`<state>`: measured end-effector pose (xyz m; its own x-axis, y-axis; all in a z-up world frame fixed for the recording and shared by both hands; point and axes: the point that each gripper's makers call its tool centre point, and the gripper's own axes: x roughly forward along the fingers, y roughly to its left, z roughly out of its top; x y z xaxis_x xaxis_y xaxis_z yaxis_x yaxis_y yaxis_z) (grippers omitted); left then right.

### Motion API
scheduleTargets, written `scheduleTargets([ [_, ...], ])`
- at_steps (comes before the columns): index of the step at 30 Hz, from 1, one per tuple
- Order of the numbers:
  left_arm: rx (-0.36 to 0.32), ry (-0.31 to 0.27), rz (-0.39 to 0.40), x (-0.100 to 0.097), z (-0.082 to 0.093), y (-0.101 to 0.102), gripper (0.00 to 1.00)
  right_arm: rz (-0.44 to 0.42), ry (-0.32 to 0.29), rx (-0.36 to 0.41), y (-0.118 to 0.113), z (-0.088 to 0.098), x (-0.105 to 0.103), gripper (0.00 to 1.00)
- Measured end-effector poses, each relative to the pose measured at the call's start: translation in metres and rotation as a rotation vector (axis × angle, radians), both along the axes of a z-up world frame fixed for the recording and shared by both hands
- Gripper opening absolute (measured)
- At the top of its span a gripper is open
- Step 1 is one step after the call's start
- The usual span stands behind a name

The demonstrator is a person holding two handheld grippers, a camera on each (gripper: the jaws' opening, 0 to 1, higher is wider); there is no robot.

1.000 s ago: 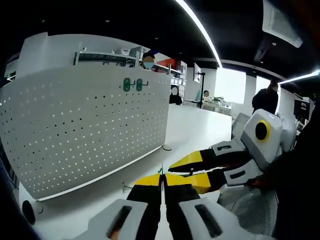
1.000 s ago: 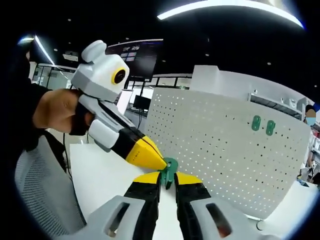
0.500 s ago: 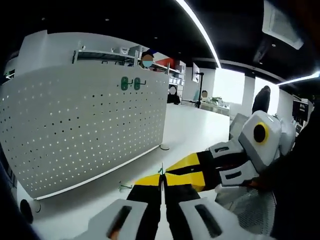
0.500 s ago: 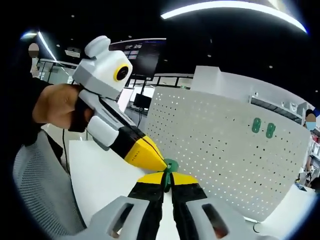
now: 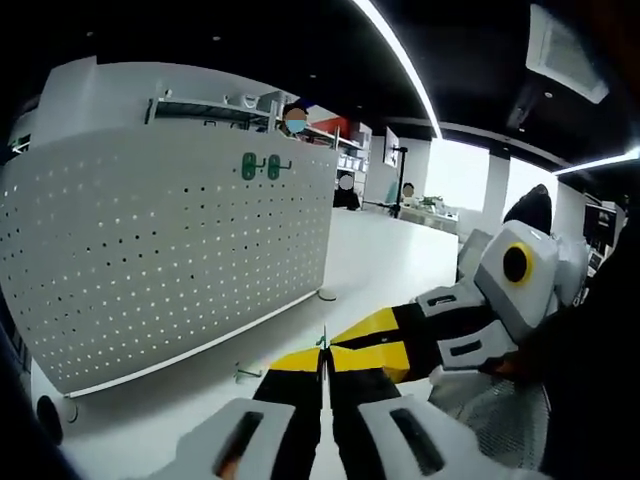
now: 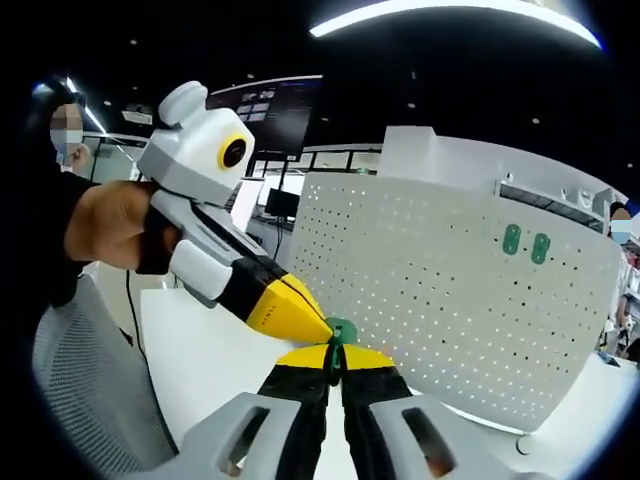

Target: Insert the hook assembly into the mounting plate slot until the hook locks in place.

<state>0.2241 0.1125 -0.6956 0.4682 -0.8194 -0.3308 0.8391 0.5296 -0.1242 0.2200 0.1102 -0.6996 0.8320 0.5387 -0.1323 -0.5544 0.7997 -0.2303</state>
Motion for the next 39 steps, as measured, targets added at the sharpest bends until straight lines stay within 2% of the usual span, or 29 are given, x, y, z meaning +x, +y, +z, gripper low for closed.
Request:
scheduleTargets([
  [9, 0.021, -0.035, -0.016, -0.002, -0.004, 0.001, 0.04, -0.015, 0.013, 0.021, -0.003, 0.001, 0.001, 0.01],
  [21, -0.034, -0.085, -0.028, -0.009, -0.001, 0.007, 0.14, -0.028, 0.02, 0.042, -0.007, 0.001, 0.002, 0.01],
  [27, -0.053, -0.133, -0.039, -0.013, 0.003, 0.007, 0.25, -0.032, 0.023, 0.049, -0.008, 0.001, 0.002, 0.01],
  [33, -0.088, -0.151, -0.052, -0.018, 0.004, 0.009, 0.4, -0.037, 0.023, 0.053, -0.009, 0.002, 0.003, 0.01],
  [39, -0.109, -0.181, -0.065, -0.023, 0.003, 0.012, 0.51, -0.043, 0.024, 0.057, -0.01, 0.003, 0.003, 0.01],
])
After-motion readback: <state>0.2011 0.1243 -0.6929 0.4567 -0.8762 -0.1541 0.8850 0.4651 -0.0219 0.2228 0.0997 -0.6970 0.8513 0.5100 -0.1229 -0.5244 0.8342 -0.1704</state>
